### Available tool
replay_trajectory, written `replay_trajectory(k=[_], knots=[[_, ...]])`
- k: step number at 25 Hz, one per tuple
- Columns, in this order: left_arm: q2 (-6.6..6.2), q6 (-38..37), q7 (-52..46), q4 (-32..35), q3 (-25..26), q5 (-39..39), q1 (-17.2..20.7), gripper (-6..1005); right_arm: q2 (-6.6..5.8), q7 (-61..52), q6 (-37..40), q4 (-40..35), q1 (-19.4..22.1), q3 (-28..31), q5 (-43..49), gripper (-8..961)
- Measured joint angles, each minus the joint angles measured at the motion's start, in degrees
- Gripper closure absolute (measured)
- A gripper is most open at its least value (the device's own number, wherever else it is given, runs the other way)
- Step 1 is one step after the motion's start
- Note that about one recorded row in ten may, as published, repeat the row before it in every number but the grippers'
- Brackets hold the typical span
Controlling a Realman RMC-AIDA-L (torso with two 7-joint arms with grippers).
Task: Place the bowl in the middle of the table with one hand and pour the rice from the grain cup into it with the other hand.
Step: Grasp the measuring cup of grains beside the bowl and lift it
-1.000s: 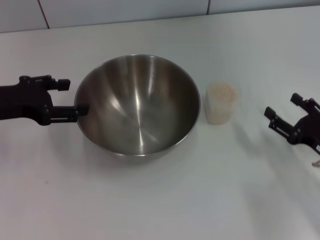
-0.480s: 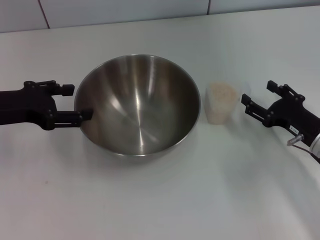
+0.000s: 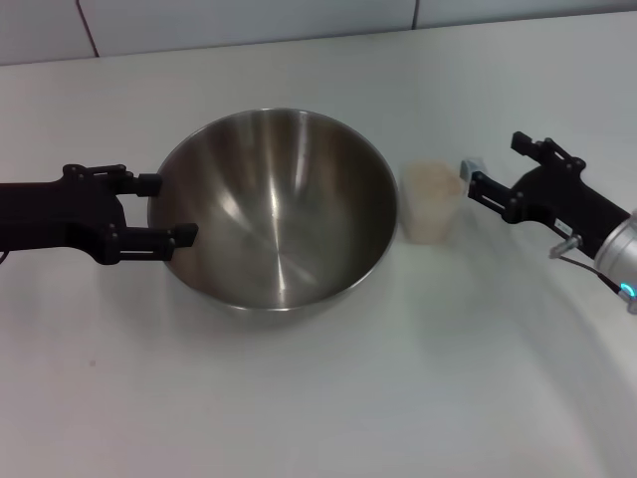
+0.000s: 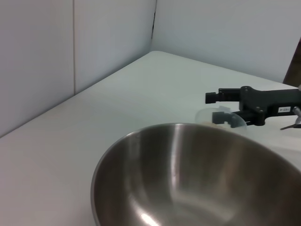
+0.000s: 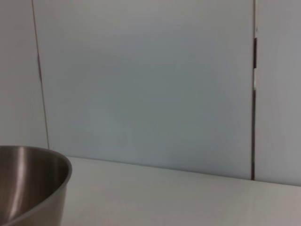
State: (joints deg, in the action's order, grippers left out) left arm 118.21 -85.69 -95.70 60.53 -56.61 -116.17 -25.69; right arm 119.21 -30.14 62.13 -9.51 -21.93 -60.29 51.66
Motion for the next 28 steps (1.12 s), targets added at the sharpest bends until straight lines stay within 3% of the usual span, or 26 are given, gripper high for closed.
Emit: replay_trajectory(k=[13, 22, 28], knots=[[0.0, -0.48, -0.02, 0.02, -0.11, -0.02, -0.14, 175, 0.31, 0.32, -0.11, 0.03, -0.58, -0.26, 0.1, 309], [-0.06, -1.38, -0.08, 0.1, -0.08, -0.1, -0.41, 175, 0.42, 0.76, 4.17, -0.24, 0.1, 1.15, -0.12, 676], [-0.09, -1.85, -0.07, 0.47, -0.78, -0.12, -0.58, 175, 0.43, 4.67, 16.11, -0.57, 1.04, 7.87, -0.21, 871]])
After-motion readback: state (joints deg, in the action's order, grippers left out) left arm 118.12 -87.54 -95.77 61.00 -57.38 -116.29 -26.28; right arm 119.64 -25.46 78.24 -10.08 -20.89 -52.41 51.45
